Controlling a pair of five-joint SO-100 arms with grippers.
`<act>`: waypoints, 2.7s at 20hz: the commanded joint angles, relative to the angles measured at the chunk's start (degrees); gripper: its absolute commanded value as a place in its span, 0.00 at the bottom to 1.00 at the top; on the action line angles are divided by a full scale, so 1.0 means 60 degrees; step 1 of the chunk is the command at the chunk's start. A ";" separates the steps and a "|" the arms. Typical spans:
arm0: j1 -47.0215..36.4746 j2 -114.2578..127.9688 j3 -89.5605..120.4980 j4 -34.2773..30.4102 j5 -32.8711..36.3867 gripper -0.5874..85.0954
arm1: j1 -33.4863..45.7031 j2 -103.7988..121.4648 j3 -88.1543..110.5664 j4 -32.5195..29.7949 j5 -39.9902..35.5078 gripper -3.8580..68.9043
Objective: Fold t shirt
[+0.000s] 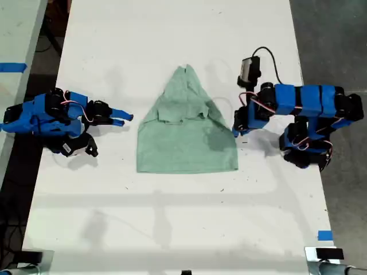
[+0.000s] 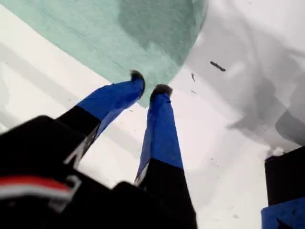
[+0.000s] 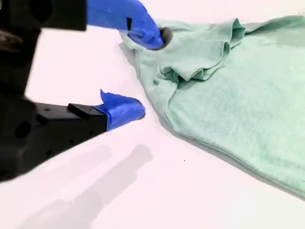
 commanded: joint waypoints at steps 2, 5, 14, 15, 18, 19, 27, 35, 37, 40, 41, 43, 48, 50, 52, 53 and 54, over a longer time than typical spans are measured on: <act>0.0073 0.0088 -0.0293 -0.0103 -0.0103 0.23 | -0.0718 -0.0527 0.0850 -0.1406 0.0674 0.26; 0.0073 0.0088 -0.0293 -0.0103 -0.0103 0.23 | -0.0747 -0.0454 0.2769 -0.3149 0.0674 0.28; 0.0073 0.0088 -0.0293 -0.0103 -0.0103 0.23 | -0.0234 -0.1025 0.5259 -0.5859 -0.0015 0.25; 0.0073 0.0088 -0.0293 -0.0103 -0.0103 0.23 | -0.0249 -0.1025 0.5259 -0.5859 -0.0029 0.16; 0.0073 0.0088 -0.0293 -0.0103 -0.0103 0.23 | -0.0234 -0.1084 0.5068 -0.5698 -0.0044 0.07; 0.0073 0.0088 -0.0293 -0.0103 -0.0103 0.23 | -0.0234 -0.1143 0.4907 -0.5508 -0.0044 0.07; 0.0073 0.0088 -0.0293 -0.0103 -0.0103 0.23 | -0.0396 -0.2168 -0.0103 -0.0674 0.0015 0.07; 0.0073 0.0088 -0.0293 -0.0103 -0.0103 0.23 | -0.0967 -0.5229 -0.6401 0.0220 -0.1567 0.07; 0.0073 0.0088 -0.0293 -0.0103 -0.0103 0.23 | -0.1113 -0.6548 -0.7588 -0.0059 -0.1904 0.07; 0.0073 0.0088 -0.0293 -0.0103 -0.0103 0.23 | -0.1143 -0.8071 -0.8130 -0.0996 -0.2300 0.07; 0.0073 0.0088 -0.0293 -0.0103 -0.0103 0.23 | -0.1113 -0.8481 -0.8159 -0.1304 -0.2402 0.07; 0.0073 0.0088 -0.0293 -0.0103 -0.0103 0.23 | -0.1084 -0.9243 -0.8306 -0.1831 -0.2637 0.07; 0.0073 0.0088 -0.0293 -0.0103 -0.0103 0.23 | -0.1069 -1.0430 -0.8438 -0.2534 -0.2769 0.07; 0.0073 0.0088 -0.0293 -0.0103 -0.0103 0.23 | -0.1099 -1.0547 -0.8467 -0.2593 -0.2754 0.07; 0.0073 0.0088 -0.0293 -0.0103 -0.0103 0.23 | -0.1201 -1.0503 -0.8628 -0.2520 -0.2842 0.29; 0.0073 0.0088 -0.0293 -0.0103 -0.0103 0.23 | -0.1230 -1.0474 -0.8745 -0.2388 -0.2871 0.34; 0.0073 0.0088 -0.0293 -0.0103 -0.0103 0.23 | -0.1245 -1.0415 -0.8774 -0.2271 -0.2856 0.35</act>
